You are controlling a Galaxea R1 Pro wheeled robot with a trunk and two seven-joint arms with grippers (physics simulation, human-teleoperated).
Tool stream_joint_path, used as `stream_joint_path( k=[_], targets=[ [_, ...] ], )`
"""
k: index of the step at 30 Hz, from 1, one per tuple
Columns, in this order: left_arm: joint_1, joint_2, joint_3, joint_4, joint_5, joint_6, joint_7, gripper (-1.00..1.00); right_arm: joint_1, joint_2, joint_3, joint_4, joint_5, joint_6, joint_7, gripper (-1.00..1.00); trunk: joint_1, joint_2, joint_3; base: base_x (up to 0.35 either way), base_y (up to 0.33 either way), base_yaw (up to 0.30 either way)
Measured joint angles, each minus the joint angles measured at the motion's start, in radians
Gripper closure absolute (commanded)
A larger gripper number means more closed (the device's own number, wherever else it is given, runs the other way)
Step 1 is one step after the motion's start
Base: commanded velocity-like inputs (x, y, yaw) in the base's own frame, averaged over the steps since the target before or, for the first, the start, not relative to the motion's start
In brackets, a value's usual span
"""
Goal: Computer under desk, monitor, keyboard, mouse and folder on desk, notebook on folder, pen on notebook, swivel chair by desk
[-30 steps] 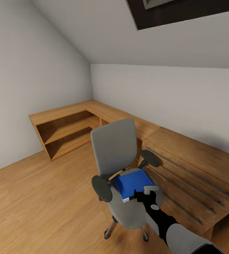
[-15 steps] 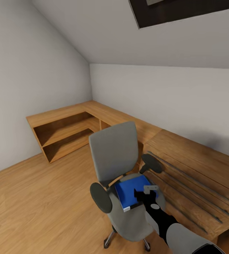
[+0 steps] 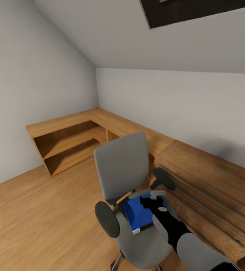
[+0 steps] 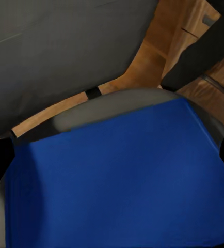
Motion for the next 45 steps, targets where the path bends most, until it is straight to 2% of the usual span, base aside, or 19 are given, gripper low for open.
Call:
stream_joint_path(
  k=[7,11,14,18,43,45],
  targets=[
    [0.000,0.000,0.000,0.000,0.000,0.000,0.000,-1.00,0.000,0.000,0.001,0.000,0.000,0.003,0.001,-1.00,0.000,0.000,0.000,0.049,0.000,0.000],
    [-0.002,-0.023,-0.002,0.023,0.001,-0.023,-0.005,-1.00,0.018,0.023,0.024,-0.023,0.005,-0.007,0.005,-1.00,0.000,0.000,0.000,0.000,0.000,0.000],
    [-0.002,-0.039,-0.002,0.030,0.001,-0.039,-0.006,-1.00,0.018,0.023,0.026,-0.040,0.005,-0.007,0.005,-1.00,0.000,0.000,0.000,0.000,0.000,0.000],
    [-0.002,-0.040,-0.001,0.028,0.002,-0.029,-0.004,-1.00,0.024,0.026,0.027,-0.062,0.005,-0.005,0.006,-1.00,0.000,0.000,0.000,0.000,0.000,0.000],
    [-0.002,-0.034,0.001,0.028,0.001,-0.024,-0.001,-1.00,0.034,0.028,0.026,-0.042,0.002,-0.004,0.005,-1.00,-0.095,0.175,0.078,0.000,0.000,0.000],
    [-0.002,-0.034,0.001,0.028,0.001,-0.024,-0.001,-1.00,0.034,0.028,0.026,-0.039,0.001,-0.004,0.005,-1.00,-0.096,0.175,0.078,0.000,0.000,0.000]
  ],
)
